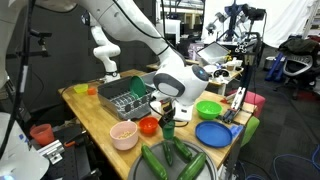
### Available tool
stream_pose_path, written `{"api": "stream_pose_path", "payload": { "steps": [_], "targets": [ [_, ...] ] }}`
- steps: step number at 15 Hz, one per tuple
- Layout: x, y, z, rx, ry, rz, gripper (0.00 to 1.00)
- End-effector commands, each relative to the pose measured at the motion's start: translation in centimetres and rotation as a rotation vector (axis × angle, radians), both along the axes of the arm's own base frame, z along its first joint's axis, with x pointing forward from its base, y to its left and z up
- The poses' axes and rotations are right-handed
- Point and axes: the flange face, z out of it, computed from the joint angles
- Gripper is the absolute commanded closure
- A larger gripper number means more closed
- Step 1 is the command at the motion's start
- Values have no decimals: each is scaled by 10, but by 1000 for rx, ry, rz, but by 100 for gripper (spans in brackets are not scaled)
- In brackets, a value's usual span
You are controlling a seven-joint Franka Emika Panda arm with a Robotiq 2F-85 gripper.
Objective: Pour the contents in the dark green cup into the orange bowl
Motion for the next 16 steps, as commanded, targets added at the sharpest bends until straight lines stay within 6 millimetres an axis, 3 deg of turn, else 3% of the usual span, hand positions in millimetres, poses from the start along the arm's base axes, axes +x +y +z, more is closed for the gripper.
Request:
{"api": "stream_pose_path", "payload": {
  "steps": [1, 16],
  "targets": [
    [3, -5, -4, 25, -13, -12, 0],
    [14, -11, -28, 21, 9, -15, 0]
  ]
}}
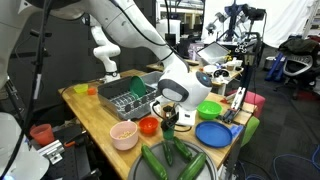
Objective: Pour the contents in the dark green cup into the orange bowl
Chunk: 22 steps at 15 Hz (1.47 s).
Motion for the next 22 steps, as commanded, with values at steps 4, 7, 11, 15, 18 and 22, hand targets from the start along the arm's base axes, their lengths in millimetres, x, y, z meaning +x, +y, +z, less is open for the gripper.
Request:
{"api": "stream_pose_path", "payload": {
  "steps": [4, 7, 11, 15, 18, 22],
  "targets": [
    [1, -2, -20, 43, 14, -14, 0],
    [3, -1, -25, 61, 10, -22, 0],
    [7, -1, -27, 91, 5, -40, 0],
    [7, -2, -36, 98, 16, -61, 0],
    [8, -2, -42, 103, 23, -57, 0],
    [9, -2, -44, 111, 27, -54, 0]
  ]
}}
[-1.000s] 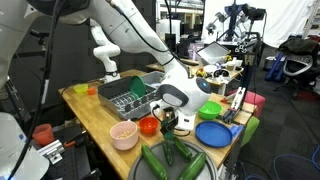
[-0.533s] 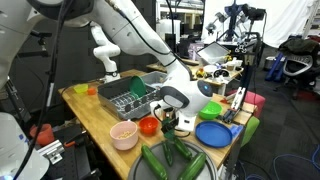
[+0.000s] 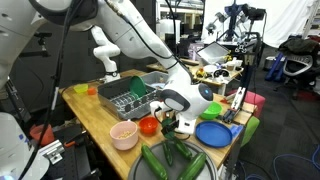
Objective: Pour the contents in the dark green cup into the orange bowl
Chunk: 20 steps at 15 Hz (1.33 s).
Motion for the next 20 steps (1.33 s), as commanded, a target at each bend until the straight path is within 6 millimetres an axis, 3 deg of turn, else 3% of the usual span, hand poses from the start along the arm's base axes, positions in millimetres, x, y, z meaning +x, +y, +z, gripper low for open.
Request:
{"api": "stream_pose_path", "payload": {
  "steps": [1, 18, 20],
  "targets": [
    [4, -5, -2, 52, -6, -4, 0],
    [14, -5, -10, 138, 8, 27, 0],
    [16, -4, -11, 149, 7, 36, 26]
  ]
}}
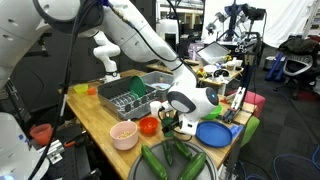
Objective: Pour the contents in the dark green cup into the orange bowl
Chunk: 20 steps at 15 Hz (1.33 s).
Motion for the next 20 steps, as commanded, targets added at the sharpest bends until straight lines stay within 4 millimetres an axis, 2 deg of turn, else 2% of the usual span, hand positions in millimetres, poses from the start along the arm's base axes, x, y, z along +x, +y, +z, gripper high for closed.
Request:
{"api": "stream_pose_path", "payload": {
  "steps": [1, 4, 9, 13, 16, 20],
  "targets": [
    [5, -3, -4, 62, -21, 5, 32],
    [6, -3, -6, 76, -23, 4, 54],
    [4, -7, -7, 91, -30, 1, 55],
    [-1, -9, 0, 76, -42, 3, 55],
    [-4, -8, 11, 36, -48, 0, 55],
    [-10, -4, 38, -43, -60, 2, 55]
  ]
}}
